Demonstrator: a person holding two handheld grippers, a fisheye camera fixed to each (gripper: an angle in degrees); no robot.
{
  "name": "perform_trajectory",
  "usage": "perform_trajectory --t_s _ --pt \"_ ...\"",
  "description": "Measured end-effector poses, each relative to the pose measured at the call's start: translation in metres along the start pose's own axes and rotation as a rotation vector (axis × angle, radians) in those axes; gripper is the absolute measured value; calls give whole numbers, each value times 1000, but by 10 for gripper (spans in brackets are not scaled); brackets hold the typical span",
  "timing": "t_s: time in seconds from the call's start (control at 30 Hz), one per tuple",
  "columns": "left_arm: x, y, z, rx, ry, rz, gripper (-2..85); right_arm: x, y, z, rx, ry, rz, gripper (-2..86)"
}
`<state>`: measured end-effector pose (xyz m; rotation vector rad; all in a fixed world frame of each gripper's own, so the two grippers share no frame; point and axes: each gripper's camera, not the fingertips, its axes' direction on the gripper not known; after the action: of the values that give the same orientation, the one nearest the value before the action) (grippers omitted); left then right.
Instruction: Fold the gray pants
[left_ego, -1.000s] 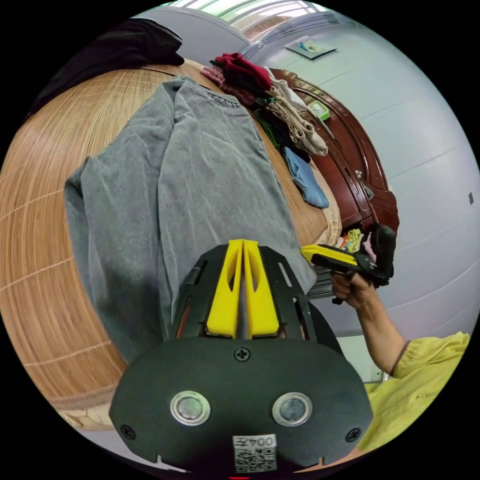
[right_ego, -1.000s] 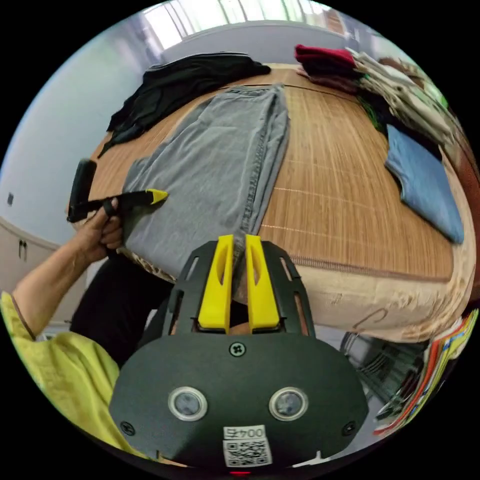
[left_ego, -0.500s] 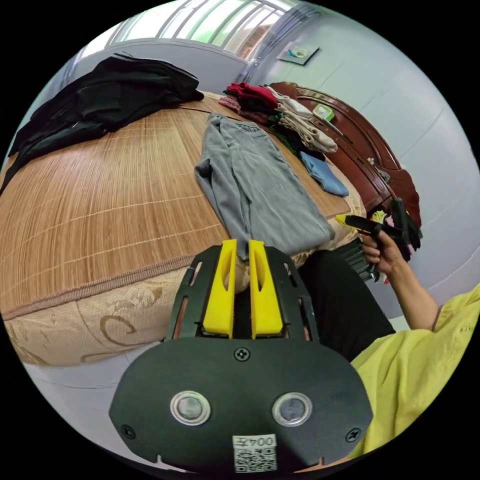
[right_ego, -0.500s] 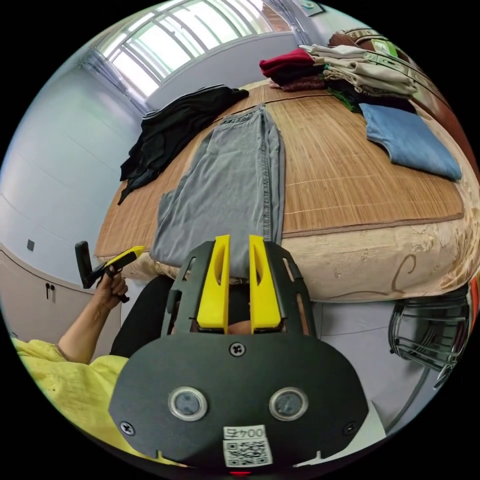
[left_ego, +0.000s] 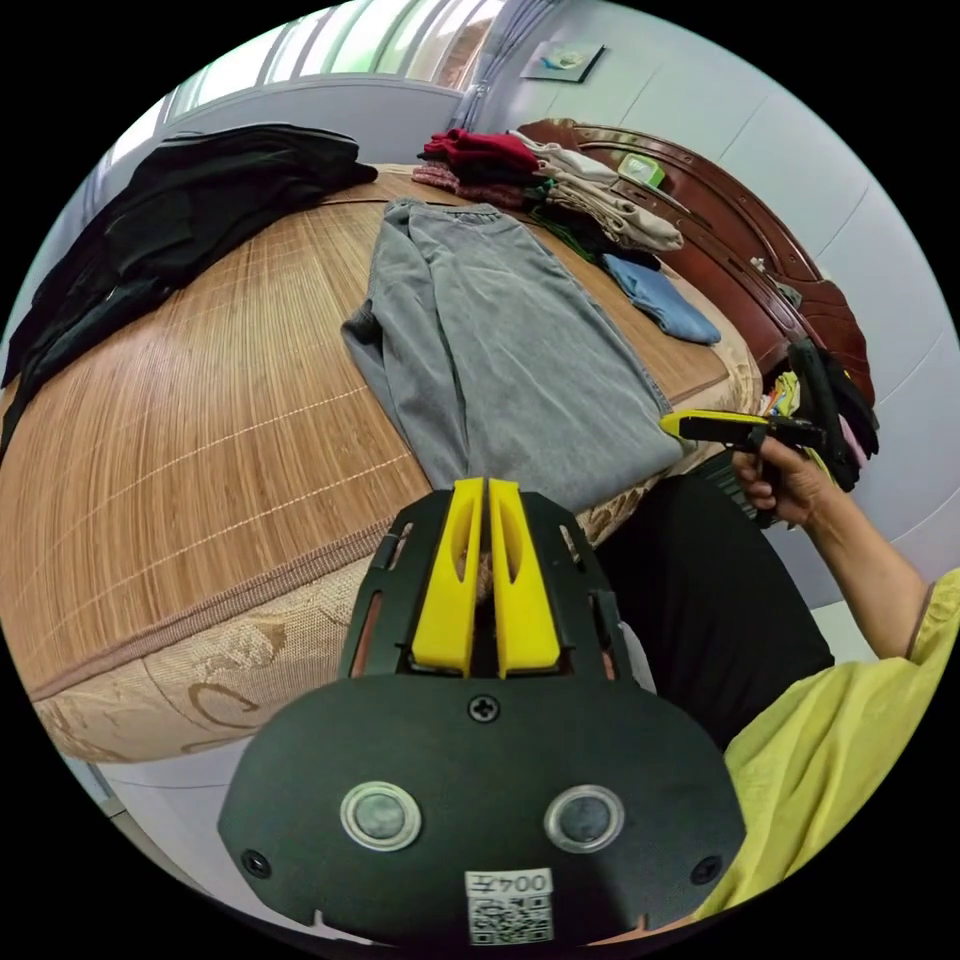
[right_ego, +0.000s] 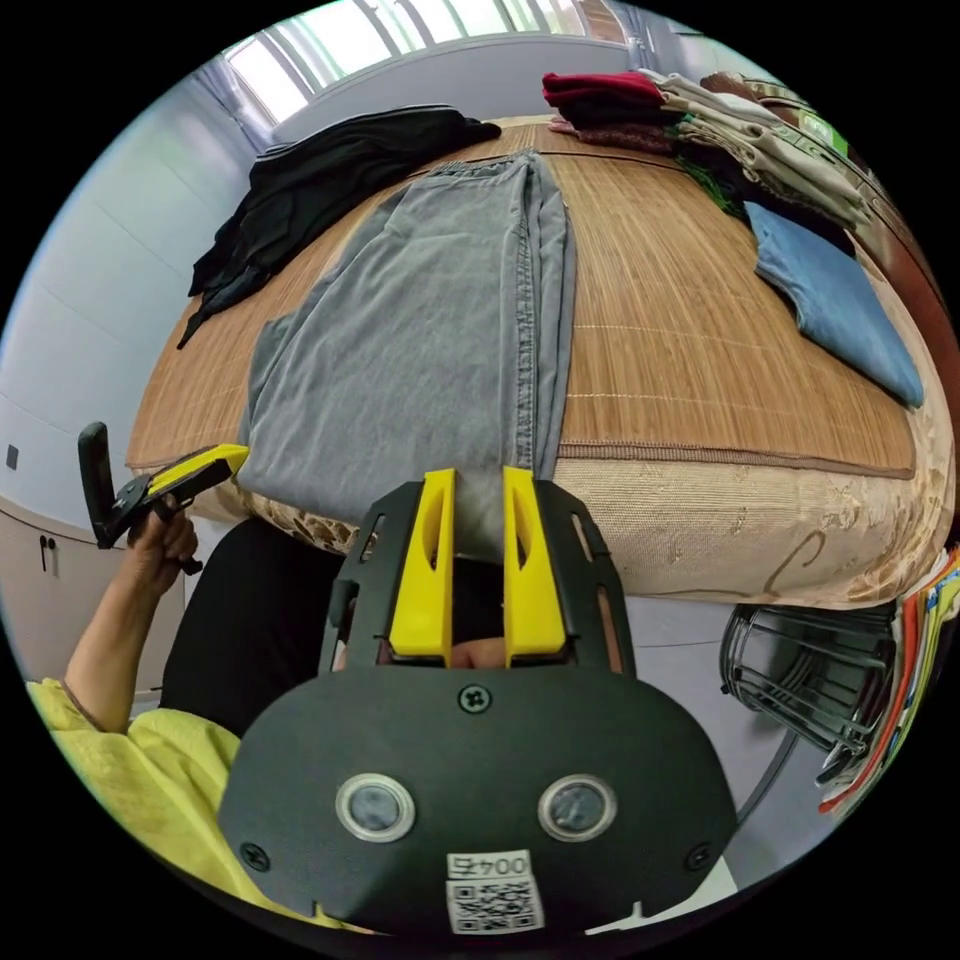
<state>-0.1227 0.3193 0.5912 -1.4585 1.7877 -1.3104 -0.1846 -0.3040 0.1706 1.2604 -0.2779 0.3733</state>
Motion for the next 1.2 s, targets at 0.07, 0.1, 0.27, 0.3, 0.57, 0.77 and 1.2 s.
perform_trajectory --t_s 0.07,0.1,0.27,0.3,0.57,0.77,1.2 --pt "6 -4 -13 51 -64 -29 7 2 -5 1 -28 -33 17 96" --pt "6 -5 -18 76 -87 -35 7 4 -6 1 -32 -43 26 96" --pt "-3 -46 -27 77 -260 26 27 12 -10 2 -52 -59 61 80" --pt "-2 -52 -24 64 -283 49 32 12 -11 2 -56 -70 62 90" --pt "42 -102 31 -101 -516 429 75 -32 -39 -20 -32 -24 -20 114" --pt "51 -117 42 -86 -465 493 77 -38 -57 19 -237 85 0 110" --pt "26 -136 46 -101 -410 421 28 -35 -61 15 -249 116 -56 83"
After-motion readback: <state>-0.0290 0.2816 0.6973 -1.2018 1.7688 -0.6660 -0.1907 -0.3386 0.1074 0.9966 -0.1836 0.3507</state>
